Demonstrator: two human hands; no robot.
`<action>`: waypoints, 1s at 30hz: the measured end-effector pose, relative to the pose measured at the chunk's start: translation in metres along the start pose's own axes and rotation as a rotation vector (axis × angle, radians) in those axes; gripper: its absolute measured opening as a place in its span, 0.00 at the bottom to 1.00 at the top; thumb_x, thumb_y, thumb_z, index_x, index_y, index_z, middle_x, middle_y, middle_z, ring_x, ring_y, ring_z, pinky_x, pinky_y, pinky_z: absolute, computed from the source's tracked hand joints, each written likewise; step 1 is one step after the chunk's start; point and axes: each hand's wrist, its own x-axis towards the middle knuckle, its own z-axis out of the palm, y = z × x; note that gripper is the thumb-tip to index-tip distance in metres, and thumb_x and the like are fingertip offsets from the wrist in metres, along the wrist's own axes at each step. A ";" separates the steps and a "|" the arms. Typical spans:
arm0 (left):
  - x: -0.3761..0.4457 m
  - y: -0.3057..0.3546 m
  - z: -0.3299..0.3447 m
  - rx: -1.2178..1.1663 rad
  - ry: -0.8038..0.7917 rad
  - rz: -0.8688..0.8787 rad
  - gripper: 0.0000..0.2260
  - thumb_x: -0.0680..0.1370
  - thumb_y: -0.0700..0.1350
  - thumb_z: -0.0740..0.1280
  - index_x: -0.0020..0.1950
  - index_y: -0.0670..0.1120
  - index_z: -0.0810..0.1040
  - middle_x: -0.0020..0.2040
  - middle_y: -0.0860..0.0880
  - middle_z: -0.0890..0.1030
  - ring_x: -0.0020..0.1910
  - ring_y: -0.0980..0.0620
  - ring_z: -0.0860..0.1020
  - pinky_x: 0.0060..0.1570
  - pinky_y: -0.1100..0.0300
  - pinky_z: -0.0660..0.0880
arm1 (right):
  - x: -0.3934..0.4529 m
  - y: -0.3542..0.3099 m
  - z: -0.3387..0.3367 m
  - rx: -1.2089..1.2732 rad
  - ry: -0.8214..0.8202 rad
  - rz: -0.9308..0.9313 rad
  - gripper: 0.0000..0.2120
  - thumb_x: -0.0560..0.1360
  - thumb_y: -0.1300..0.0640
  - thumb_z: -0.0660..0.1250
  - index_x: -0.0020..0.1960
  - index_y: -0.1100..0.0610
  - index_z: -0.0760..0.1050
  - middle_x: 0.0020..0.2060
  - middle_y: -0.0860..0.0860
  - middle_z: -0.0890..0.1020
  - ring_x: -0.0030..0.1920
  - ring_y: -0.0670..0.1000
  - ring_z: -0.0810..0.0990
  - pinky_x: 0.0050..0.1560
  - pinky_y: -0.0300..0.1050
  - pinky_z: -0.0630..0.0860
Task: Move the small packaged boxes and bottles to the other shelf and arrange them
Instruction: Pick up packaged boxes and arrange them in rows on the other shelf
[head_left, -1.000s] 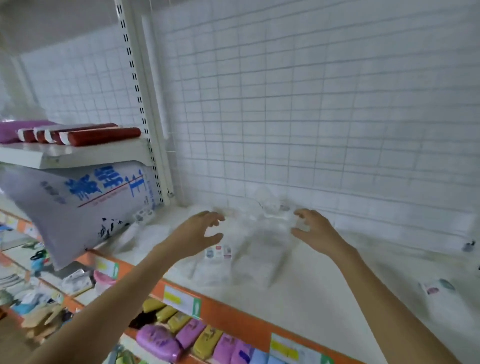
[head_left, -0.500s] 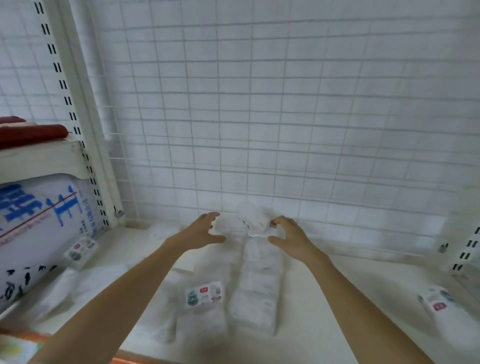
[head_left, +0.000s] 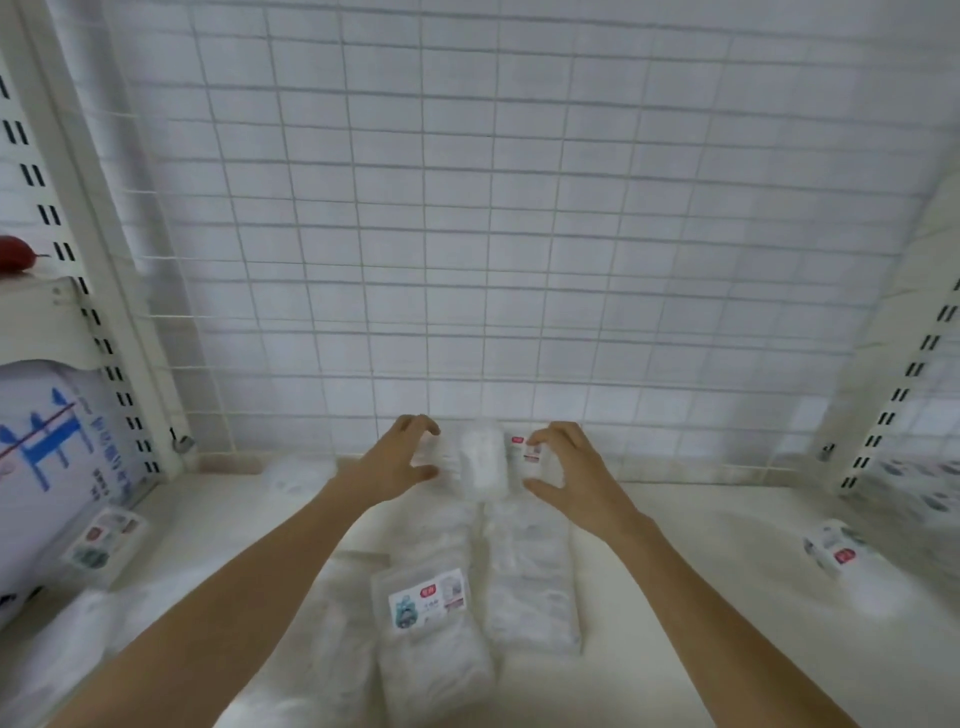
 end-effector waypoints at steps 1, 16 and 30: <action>-0.001 -0.001 -0.001 -0.008 0.022 0.003 0.17 0.73 0.43 0.71 0.57 0.47 0.68 0.58 0.47 0.69 0.55 0.46 0.72 0.51 0.59 0.71 | -0.003 -0.001 0.000 0.018 0.013 0.014 0.19 0.71 0.56 0.71 0.60 0.53 0.71 0.55 0.45 0.67 0.51 0.39 0.69 0.52 0.28 0.66; -0.010 -0.005 0.002 0.102 0.052 0.143 0.20 0.75 0.46 0.68 0.64 0.44 0.68 0.63 0.48 0.70 0.58 0.48 0.72 0.53 0.59 0.70 | -0.033 -0.002 -0.011 0.136 0.003 0.205 0.19 0.70 0.57 0.71 0.59 0.50 0.69 0.56 0.46 0.68 0.57 0.44 0.70 0.60 0.37 0.70; -0.041 0.007 -0.012 -0.456 -0.100 -0.236 0.09 0.79 0.50 0.61 0.56 0.47 0.72 0.50 0.44 0.78 0.41 0.51 0.76 0.39 0.63 0.77 | -0.031 -0.009 -0.020 0.169 -0.098 0.396 0.27 0.71 0.55 0.71 0.67 0.50 0.64 0.59 0.48 0.67 0.57 0.49 0.70 0.57 0.40 0.68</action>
